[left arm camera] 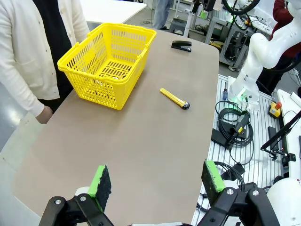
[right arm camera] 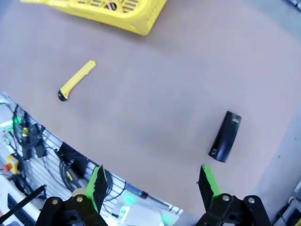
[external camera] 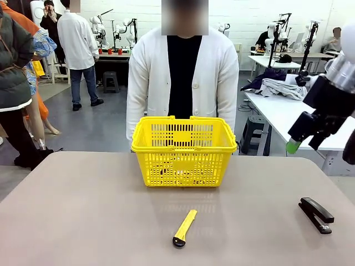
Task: Place the items the person wants into the basket.
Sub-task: Pick up the item the person points to and place it in the Market Basket.
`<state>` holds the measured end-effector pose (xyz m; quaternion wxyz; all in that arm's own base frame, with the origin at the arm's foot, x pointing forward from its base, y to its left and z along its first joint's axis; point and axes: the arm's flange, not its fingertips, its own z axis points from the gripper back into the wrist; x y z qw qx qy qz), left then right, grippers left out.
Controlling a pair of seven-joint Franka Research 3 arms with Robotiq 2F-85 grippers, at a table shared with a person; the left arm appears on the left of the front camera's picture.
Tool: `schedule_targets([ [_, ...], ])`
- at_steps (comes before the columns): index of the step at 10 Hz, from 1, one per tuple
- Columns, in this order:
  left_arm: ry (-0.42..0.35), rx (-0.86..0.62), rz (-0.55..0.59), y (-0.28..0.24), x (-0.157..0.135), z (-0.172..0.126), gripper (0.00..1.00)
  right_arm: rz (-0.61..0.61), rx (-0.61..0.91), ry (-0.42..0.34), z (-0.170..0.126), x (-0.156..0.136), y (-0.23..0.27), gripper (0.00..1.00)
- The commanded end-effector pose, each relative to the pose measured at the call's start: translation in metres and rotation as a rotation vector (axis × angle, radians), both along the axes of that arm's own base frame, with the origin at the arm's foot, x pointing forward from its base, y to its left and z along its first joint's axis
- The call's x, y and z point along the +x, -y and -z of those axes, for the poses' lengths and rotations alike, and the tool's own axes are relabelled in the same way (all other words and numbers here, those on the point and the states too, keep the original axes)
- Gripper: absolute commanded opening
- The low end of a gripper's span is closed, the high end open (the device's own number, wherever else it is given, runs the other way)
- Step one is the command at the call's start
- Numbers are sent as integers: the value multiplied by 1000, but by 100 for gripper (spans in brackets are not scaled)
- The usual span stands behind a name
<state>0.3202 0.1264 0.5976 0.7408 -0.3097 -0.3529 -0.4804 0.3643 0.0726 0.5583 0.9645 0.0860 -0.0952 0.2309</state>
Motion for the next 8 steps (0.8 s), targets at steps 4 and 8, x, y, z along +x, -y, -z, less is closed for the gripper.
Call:
schedule_targets([
  [4,8,-3,5,-1,-1,0,100,-14,-5,-4,-11,2,-6,100],
  [8,8,-3,5,-1,-1,0,100,-9,0,13,-9,0,-4,100],
])
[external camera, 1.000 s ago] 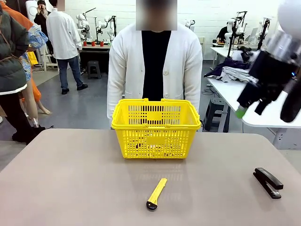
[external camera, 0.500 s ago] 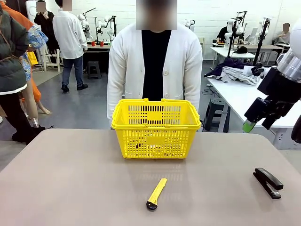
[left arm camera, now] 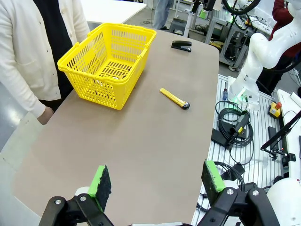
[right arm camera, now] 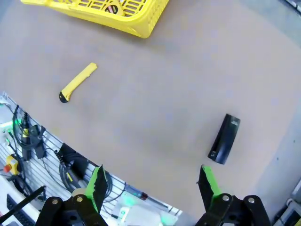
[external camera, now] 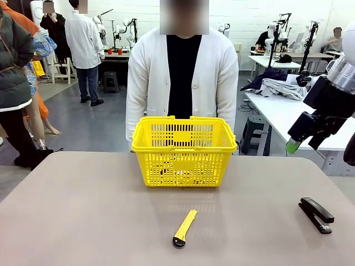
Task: Place the items the person wants into the basket.
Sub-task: Pick up the item the person points to and place it in the Market Basket.
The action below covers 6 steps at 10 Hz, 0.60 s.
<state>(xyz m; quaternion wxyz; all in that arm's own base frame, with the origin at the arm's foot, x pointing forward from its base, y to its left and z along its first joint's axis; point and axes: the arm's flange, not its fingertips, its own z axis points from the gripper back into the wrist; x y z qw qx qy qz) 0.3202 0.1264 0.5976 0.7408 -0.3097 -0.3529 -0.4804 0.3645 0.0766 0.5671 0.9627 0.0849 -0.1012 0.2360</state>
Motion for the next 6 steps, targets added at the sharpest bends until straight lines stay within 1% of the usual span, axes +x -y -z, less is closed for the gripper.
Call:
schedule_targets([
  [1,8,-3,5,-1,-1,0,100,-113,38,64,-17,-17,25,100],
  [2,8,-3,5,-1,-1,0,100,-206,96,112,-40,-36,49,100],
  [3,8,-3,5,-1,-1,0,100,-253,148,170,-63,-51,78,100],
  [4,8,-3,5,-1,-1,0,100,-257,221,216,-83,-62,107,100],
  [5,8,-3,5,-1,-1,0,100,-226,305,238,-96,-70,139,100],
  [6,8,-3,5,-1,-1,0,100,-204,356,254,-97,-76,164,100],
])
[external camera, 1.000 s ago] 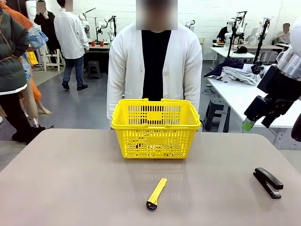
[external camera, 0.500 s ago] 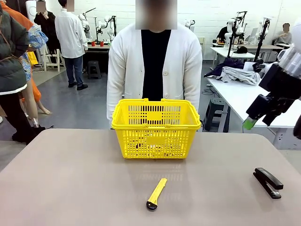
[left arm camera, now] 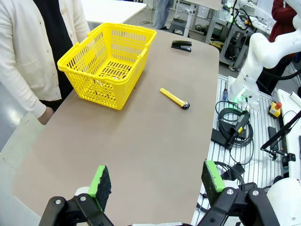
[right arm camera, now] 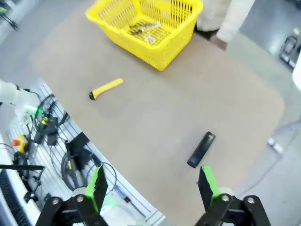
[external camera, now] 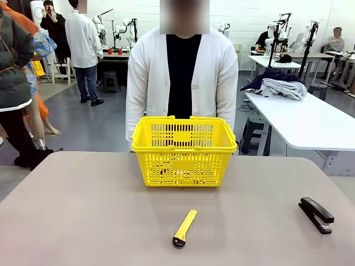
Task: Place the items the person wants into the basket.
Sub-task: Pick up the item the person points to and place it in the Market Basket.
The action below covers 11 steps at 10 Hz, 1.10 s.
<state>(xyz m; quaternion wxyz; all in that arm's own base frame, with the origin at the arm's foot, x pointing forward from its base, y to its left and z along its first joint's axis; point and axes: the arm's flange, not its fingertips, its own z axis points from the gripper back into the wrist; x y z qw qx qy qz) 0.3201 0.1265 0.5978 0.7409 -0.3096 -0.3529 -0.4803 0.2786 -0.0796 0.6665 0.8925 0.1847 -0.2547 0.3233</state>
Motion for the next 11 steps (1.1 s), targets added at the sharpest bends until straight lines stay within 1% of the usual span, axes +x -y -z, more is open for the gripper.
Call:
schedule_targets([
  [1,8,-3,5,-1,-1,0,100,-12,144,-40,8,4,32,100],
  [2,8,-3,5,-1,-1,0,100,-4,175,-49,18,-2,54,100],
  [3,8,-3,5,-1,-1,0,100,-21,190,-37,28,-9,71,100],
  [4,8,-3,5,-1,-1,0,100,-62,199,15,36,-19,84,100],
  [5,8,-3,5,-1,-1,0,100,-95,207,50,39,-29,90,100],
  [6,8,-3,5,-1,-1,0,100,-104,193,58,43,-36,94,100],
  [8,8,-3,5,-1,-1,0,100,-81,202,53,50,-39,96,100],
  [9,8,-3,5,-1,-1,0,100,-81,172,40,41,-34,101,100],
  [11,8,-3,5,-1,-1,0,100,-81,172,40,41,-34,101,100],
])
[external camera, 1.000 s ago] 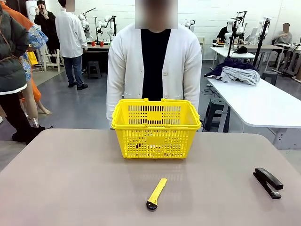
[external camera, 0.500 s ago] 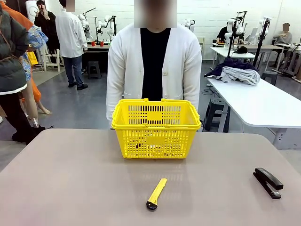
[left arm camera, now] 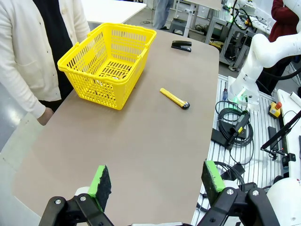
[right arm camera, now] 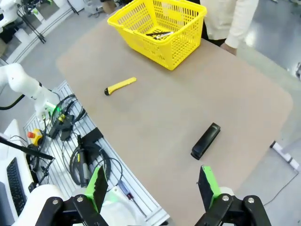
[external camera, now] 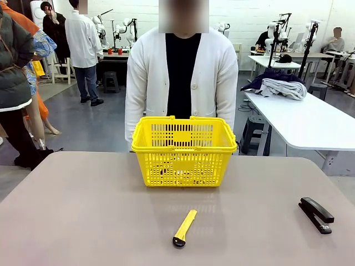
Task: Place the items the person wants into the basket.
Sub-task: Pick up the item the person points to and place it in the Market Basket.
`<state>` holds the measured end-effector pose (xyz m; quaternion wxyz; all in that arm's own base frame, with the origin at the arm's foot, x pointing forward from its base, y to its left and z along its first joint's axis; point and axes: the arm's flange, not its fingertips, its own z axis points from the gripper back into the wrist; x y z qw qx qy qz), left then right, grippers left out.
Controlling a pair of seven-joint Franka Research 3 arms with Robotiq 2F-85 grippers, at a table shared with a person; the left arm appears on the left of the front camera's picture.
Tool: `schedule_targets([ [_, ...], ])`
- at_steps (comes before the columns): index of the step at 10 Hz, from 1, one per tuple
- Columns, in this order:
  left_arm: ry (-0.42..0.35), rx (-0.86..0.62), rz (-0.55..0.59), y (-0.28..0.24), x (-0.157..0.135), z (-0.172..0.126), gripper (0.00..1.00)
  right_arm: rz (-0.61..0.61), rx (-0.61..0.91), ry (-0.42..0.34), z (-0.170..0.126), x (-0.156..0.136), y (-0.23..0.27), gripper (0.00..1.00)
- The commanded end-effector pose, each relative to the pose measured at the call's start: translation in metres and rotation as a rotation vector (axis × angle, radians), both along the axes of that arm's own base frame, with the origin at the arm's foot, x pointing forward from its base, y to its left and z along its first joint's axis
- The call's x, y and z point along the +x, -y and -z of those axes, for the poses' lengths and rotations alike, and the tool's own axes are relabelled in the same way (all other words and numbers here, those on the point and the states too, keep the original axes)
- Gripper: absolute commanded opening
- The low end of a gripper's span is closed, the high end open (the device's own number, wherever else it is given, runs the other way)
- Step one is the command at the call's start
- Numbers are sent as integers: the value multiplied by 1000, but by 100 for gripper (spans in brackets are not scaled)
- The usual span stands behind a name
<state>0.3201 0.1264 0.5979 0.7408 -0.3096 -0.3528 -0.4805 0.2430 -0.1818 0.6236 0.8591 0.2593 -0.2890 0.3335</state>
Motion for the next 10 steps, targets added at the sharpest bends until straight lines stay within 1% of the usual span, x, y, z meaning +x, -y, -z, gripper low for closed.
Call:
schedule_targets([
  [1,8,-3,5,-1,-1,0,100,-15,9,7,-2,1,-1,100],
  [10,8,-3,5,-1,-1,0,100,-15,9,7,-2,1,-1,100],
])
